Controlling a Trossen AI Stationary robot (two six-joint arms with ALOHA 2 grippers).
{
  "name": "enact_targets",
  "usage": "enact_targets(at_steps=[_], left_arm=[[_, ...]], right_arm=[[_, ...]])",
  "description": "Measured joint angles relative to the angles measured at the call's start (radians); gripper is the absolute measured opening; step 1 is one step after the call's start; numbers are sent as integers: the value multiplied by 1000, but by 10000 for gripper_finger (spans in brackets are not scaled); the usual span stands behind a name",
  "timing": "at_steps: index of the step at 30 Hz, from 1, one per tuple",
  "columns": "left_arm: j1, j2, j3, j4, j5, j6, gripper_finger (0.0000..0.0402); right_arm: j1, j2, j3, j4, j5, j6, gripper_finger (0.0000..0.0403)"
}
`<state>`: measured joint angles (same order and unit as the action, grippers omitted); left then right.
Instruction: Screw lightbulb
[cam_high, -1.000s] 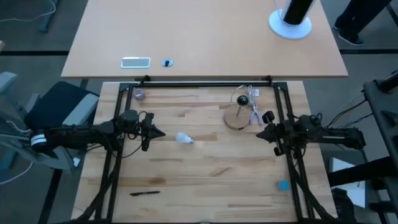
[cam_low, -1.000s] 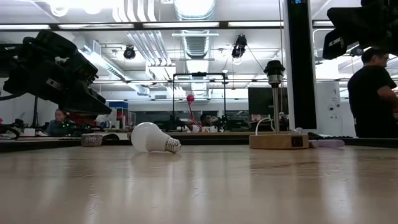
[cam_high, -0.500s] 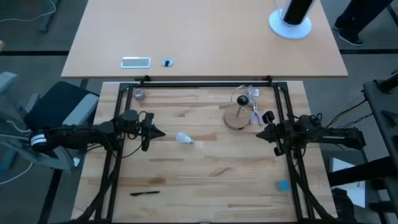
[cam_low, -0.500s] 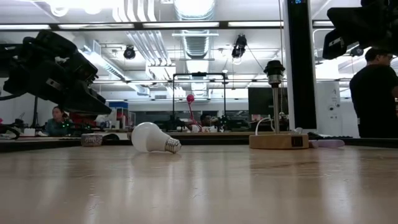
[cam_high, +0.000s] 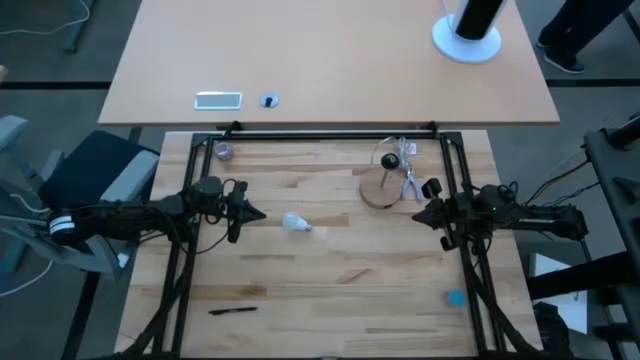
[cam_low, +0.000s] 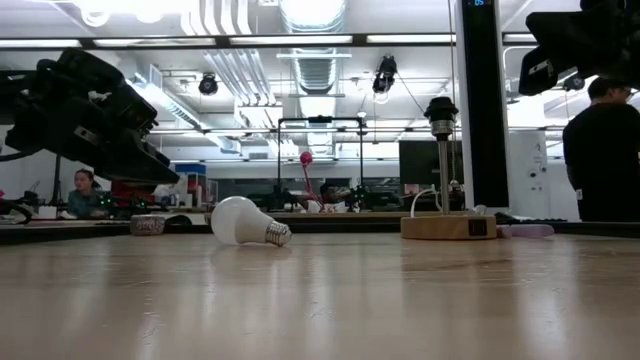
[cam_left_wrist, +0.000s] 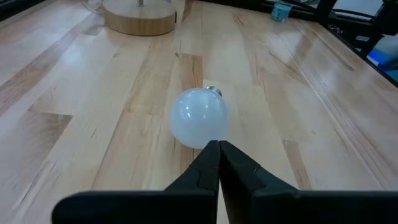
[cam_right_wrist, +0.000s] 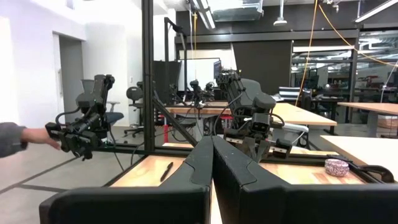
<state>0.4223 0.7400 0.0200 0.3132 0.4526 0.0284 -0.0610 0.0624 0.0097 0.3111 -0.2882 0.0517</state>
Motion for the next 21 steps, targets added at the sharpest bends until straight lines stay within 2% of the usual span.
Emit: enact_targets(at_steps=[13,15,18,21], left_arm=[[0,0,0,0,0,-15,0],[-3,0,0,3,5,-171,0],[-4,0,0,43,-23,-577,0],[-3,0,0,113,-106,-749,0]], right_arm=[[0,0,0,8,0,0,0],[0,0,0,12,1,0,0],[0,0,0,11,0,7,0],[0,0,0,7,0,3,0]])
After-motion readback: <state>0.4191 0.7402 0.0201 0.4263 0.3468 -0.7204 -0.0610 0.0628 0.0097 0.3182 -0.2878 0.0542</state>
